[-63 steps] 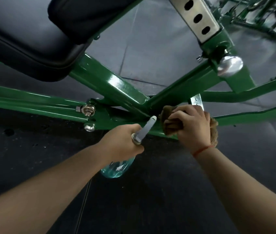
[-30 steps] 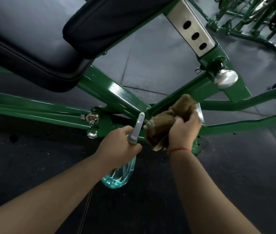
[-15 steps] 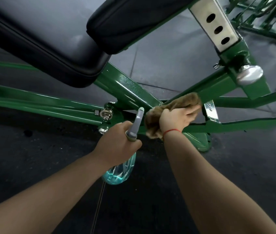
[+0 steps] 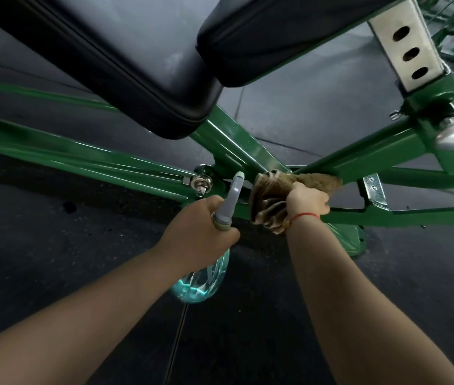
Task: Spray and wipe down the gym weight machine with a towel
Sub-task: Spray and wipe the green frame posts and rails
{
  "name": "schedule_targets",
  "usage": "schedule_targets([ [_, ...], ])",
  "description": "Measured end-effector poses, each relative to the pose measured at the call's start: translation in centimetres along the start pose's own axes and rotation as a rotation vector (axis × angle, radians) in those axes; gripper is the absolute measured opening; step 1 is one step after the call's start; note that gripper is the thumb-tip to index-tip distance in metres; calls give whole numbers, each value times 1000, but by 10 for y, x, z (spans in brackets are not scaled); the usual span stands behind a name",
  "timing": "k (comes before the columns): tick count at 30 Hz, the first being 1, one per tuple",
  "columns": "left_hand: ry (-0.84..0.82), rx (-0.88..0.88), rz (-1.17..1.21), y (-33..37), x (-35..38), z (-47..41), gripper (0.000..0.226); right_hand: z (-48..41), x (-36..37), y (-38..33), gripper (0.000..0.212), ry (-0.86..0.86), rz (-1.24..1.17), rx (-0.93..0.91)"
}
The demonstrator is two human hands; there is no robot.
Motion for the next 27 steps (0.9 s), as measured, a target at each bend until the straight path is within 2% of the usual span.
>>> schedule_targets([
  [1, -2, -8, -10, -4, -2, 1, 19, -1, 0, -1, 55, -7, -76, 28],
  [3, -5, -24, -28, -12, -6, 3, 19, -4, 4, -6, 52, -2, -57, 47],
  [7, -8, -25, -29, -22, -7, 0, 13, 13, 21, -11, 54, -54, 394, -130],
  [8, -5, -24, -16, -22, -6, -2, 18, 24, 31, -17, 53, -111, 460, -249],
  [11, 11, -50, 58, -28, -5, -2, 15, 75, 59, -39, 56, -274, 547, -809],
  [15, 44, -115, 147, -35, -10, 6, 15, 147, 78, -48, 67, -300, 587, -1540],
  [18, 67, -132, 119, -39, -14, 11, 15, 164, 99, -16, 64, -294, 851, -1961],
  [20, 63, -126, 91, -41, -13, 13, 14, 158, 102, -1, 49, -234, 929, -2070],
  [22, 51, -128, 74, -44, -9, 13, 13, 151, 98, 1, 44, -168, 900, -2071],
  [27, 58, -114, 104, -39, 3, 10, 15, 122, 79, -2, 59, -27, 929, -1945],
])
Point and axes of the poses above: each hand's wrist, its own z-axis away from the middle knuckle, its own x-axis out of the palm, y = z × x, the point moved 9 cm from there along -z, towards the middle knuckle, and after that the axes turned 14 degrees about x, right-handed, at the moved point
